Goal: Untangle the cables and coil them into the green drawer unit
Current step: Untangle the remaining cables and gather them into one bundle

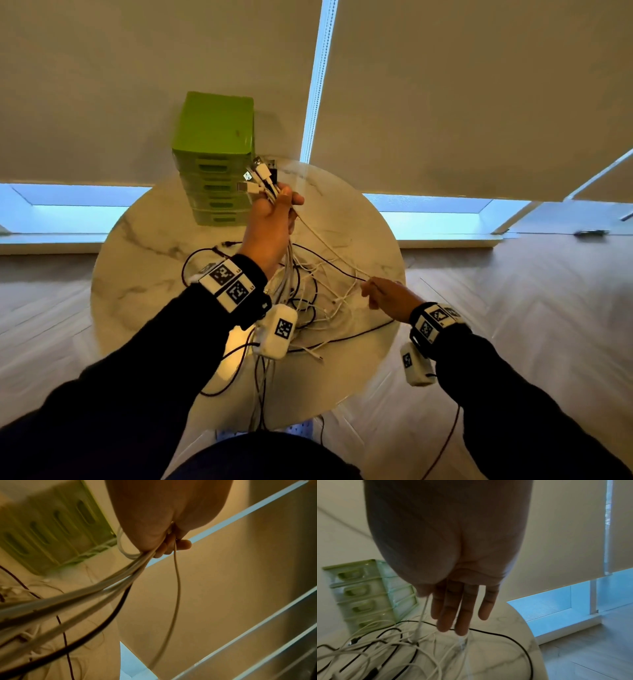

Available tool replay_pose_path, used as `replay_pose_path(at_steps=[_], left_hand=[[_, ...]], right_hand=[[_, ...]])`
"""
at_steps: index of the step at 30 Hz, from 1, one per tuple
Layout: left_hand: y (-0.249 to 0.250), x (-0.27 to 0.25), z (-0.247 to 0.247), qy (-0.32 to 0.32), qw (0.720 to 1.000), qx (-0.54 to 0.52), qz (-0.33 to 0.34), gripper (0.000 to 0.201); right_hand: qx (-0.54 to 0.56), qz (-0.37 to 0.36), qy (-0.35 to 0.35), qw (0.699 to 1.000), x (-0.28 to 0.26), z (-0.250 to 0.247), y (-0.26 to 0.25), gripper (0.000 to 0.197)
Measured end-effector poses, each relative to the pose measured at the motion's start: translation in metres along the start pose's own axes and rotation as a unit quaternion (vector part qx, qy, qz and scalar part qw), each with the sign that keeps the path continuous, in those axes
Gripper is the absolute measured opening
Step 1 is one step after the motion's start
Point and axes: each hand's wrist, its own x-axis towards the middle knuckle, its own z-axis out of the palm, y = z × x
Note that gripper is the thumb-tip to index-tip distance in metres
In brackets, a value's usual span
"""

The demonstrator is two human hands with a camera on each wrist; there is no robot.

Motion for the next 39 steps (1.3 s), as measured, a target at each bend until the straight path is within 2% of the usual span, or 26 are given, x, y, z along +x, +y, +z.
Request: replay_pose_path(at_steps=[3,6,9,11,12,14,15,16,18,21,23,25,27,29,30,31,33,34,36,39], left_hand=[[-0.011,-0.012,0.036,-0.070,0.997,0.020,-0.006,0.013],[-0.024,-0.030,0.074,-0.138,0.989,0.053,-0.011,0.014],[-0.036,-0.045,0.109,-0.195,0.978,0.065,-0.026,0.015],[-0.041,-0.056,0.130,-0.230,0.969,0.083,-0.033,0.016],[-0.043,-0.060,0.139,-0.242,0.966,0.086,-0.041,0.014],[-0.048,-0.068,0.155,-0.266,0.958,0.091,-0.057,0.012],[-0.050,-0.071,0.161,-0.278,0.953,0.106,-0.057,0.019],[-0.054,-0.073,0.168,-0.295,0.946,0.125,-0.056,0.027],[-0.061,-0.075,0.176,-0.315,0.936,0.142,-0.059,0.029],[-0.073,-0.073,0.182,-0.311,0.936,0.137,-0.093,0.025],[-0.080,-0.071,0.183,-0.303,0.937,0.130,-0.115,0.027],[-0.084,-0.070,0.182,-0.303,0.937,0.100,-0.143,0.028],[-0.084,-0.070,0.182,-0.314,0.932,0.064,-0.169,0.029],[-0.083,-0.071,0.181,-0.334,0.922,0.033,-0.192,0.029],[-0.083,-0.073,0.181,-0.343,0.917,0.022,-0.204,0.029],[-0.084,-0.074,0.181,-0.351,0.912,0.013,-0.213,0.029],[-0.085,-0.076,0.180,-0.364,0.904,-0.004,-0.225,0.028],[-0.085,-0.076,0.180,-0.367,0.901,-0.011,-0.231,0.028],[-0.084,-0.073,0.178,-0.366,0.899,-0.018,-0.239,0.028],[-0.081,-0.062,0.173,-0.362,0.899,-0.022,-0.246,0.029]], right_hand=[[-0.019,0.007,0.061,0.998,-0.020,-0.007,0.015,0.020],[0.060,-0.030,0.166,0.984,-0.046,-0.016,0.008,0.058],[0.091,-0.071,0.232,0.966,-0.074,-0.027,-0.006,0.075],[0.100,-0.091,0.254,0.958,-0.093,-0.033,-0.016,0.072],[0.116,-0.092,0.256,0.955,-0.099,-0.035,-0.019,0.064],[0.139,-0.073,0.239,0.958,-0.113,-0.040,-0.021,0.032],[0.124,-0.054,0.230,0.964,-0.120,-0.044,-0.021,0.015],[0.109,-0.037,0.237,0.965,-0.127,-0.046,-0.016,0.006],[0.095,-0.020,0.272,0.957,-0.144,-0.050,-0.007,0.014],[0.080,0.007,0.323,0.943,-0.165,-0.054,0.009,0.021],[0.047,0.067,0.347,0.934,-0.169,-0.051,0.036,0.029],[-0.012,0.165,0.304,0.938,-0.171,-0.041,0.076,0.030],[-0.011,0.288,0.177,0.941,-0.175,-0.026,0.107,0.021],[0.029,0.357,0.047,0.932,-0.175,-0.007,0.118,0.040],[0.034,0.353,0.021,0.935,-0.172,0.002,0.115,0.052],[0.028,0.321,0.023,0.946,-0.167,0.007,0.107,0.061],[0.052,0.209,0.059,0.975,-0.153,0.012,0.083,0.071],[0.101,0.150,0.071,0.981,-0.146,0.013,0.072,0.072],[0.211,0.078,0.075,0.972,-0.137,0.009,0.054,0.061],[0.232,0.043,0.095,0.967,-0.130,0.000,0.040,0.031]])
